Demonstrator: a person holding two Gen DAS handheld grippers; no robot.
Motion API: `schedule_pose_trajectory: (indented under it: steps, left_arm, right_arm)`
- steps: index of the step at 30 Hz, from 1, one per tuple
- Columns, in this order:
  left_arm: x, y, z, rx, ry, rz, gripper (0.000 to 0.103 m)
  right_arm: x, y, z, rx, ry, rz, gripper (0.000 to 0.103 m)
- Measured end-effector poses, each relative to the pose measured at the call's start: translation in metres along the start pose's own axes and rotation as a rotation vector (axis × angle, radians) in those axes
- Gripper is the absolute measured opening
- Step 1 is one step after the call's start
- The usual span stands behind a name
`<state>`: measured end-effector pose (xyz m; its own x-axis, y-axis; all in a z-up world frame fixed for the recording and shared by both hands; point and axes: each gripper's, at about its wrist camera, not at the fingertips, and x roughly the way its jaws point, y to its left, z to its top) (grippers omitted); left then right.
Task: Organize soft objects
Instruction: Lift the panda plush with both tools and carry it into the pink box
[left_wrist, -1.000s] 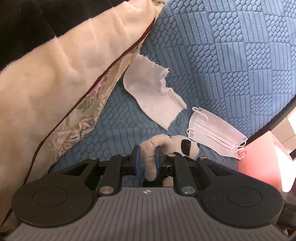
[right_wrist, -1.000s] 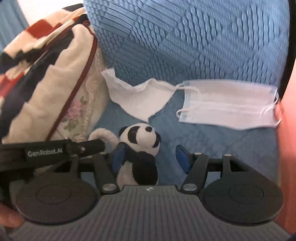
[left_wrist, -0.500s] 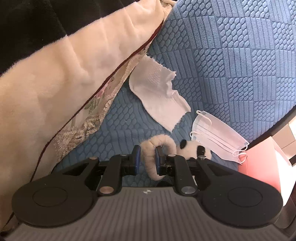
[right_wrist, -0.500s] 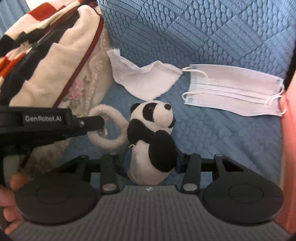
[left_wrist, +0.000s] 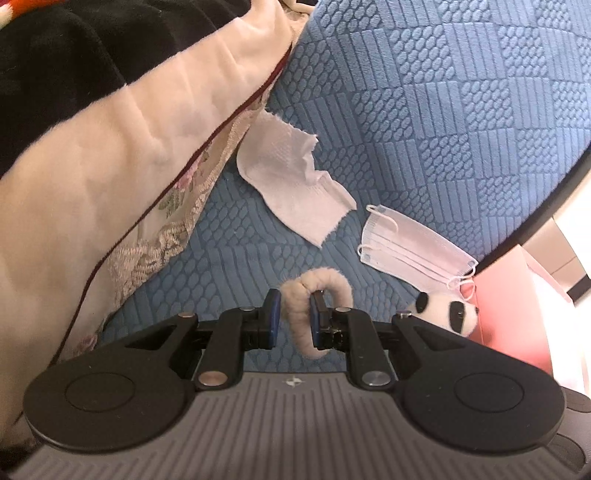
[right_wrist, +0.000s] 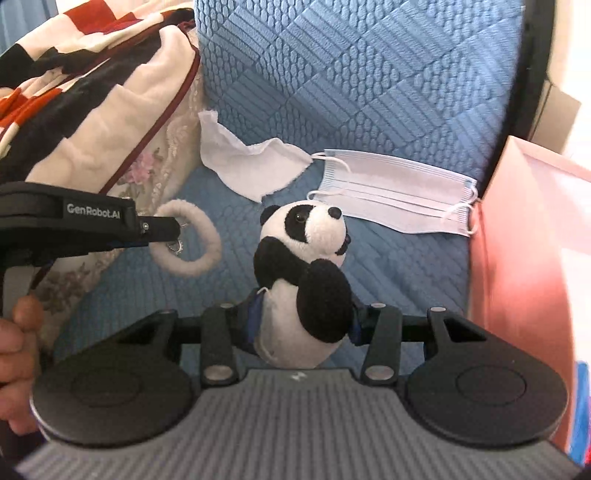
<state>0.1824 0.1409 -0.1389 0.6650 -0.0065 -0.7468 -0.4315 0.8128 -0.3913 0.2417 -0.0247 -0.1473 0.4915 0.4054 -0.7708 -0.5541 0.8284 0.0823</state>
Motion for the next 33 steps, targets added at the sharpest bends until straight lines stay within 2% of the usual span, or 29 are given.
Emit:
schedule_pose_trajectory:
  steps: [9, 15, 20, 29, 33]
  left_arm:
    - [-0.022, -0.010, -0.022, 0.056, -0.001, -0.031, 0.020]
    - [-0.037, -0.018, -0.038, 0.077, 0.004, -0.068, 0.020]
    - [-0.050, -0.027, -0.047, 0.094, 0.010, -0.091, 0.020]
    - [-0.087, -0.052, -0.053, 0.116, 0.008, -0.146, 0.020]
    - [-0.100, -0.065, -0.048, 0.073, 0.014, -0.190, 0.020]
  right_arm:
    - [-0.034, -0.001, -0.033, 0.033, -0.032, -0.036, 0.048]
    - [-0.059, 0.003, -0.050, -0.008, -0.075, -0.094, 0.047]
    - [-0.076, 0.000, -0.061, 0.012, -0.082, -0.097, 0.047]
    - [-0.117, -0.015, -0.063, 0.029, -0.117, -0.100, 0.047]
    - [-0.139, -0.028, -0.057, 0.057, -0.137, -0.100, 0.047]
